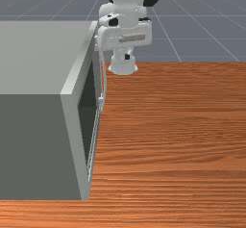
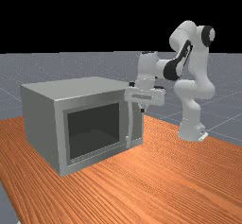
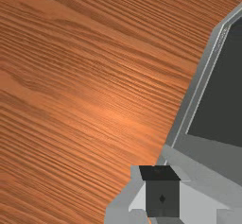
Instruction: Open the microwave
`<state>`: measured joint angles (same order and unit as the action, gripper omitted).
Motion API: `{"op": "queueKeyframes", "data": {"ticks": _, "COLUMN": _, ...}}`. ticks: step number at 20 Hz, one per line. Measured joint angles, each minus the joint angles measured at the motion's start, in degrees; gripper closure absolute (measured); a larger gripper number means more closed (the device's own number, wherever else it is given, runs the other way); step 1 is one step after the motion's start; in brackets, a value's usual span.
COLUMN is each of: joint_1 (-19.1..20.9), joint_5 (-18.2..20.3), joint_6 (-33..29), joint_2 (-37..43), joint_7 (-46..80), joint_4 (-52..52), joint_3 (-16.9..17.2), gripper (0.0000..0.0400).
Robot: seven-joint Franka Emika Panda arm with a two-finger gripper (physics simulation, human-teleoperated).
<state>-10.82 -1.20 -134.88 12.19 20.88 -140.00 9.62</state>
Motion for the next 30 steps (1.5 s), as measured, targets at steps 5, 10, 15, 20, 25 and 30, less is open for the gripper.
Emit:
{"op": "queueKeyframes", "data": {"ticks": 5, "joint_1": -1.0, "joint_5": -2.1, "joint_6": -2.6, "joint_2": 3.6, "joint_7": 2.0, "joint_4": -2.5, "joint_3": 0.8, "gripper": 0.0400}}
{"op": "queueKeyframes", "data": {"ticks": 10, "joint_1": -2.6, "joint_5": -4.3, "joint_6": -6.5, "joint_2": 4.8, "joint_7": 0.4, "joint_4": -4.7, "joint_3": 2.8, "gripper": 0.0400}}
{"op": "queueKeyframes", "data": {"ticks": 15, "joint_1": -4.0, "joint_5": -6.6, "joint_6": -13.7, "joint_2": 3.1, "joint_7": -1.4, "joint_4": -6.2, "joint_3": 5.3, "gripper": 0.0400}}
{"op": "queueKeyframes", "data": {"ticks": 20, "joint_1": -7.5, "joint_5": -6.0, "joint_6": -23.8, "joint_2": -1.5, "joint_7": -6.7, "joint_4": -8.1, "joint_3": 9.7, "gripper": 0.0400}}
{"op": "queueKeyframes", "data": {"ticks": 25, "joint_1": -19.2, "joint_5": 8.2, "joint_6": -33.3, "joint_2": -7.1, "joint_7": -24.2, "joint_4": -9.3, "joint_3": 19.5, "gripper": 0.0400}}
{"op": "queueKeyframes", "data": {"ticks": 30, "joint_1": -32.9, "joint_5": 30.3, "joint_6": -33.1, "joint_2": -11.0, "joint_7": -51.1, "joint_4": -8.1, "joint_3": 30.7, "gripper": 0.0400}}
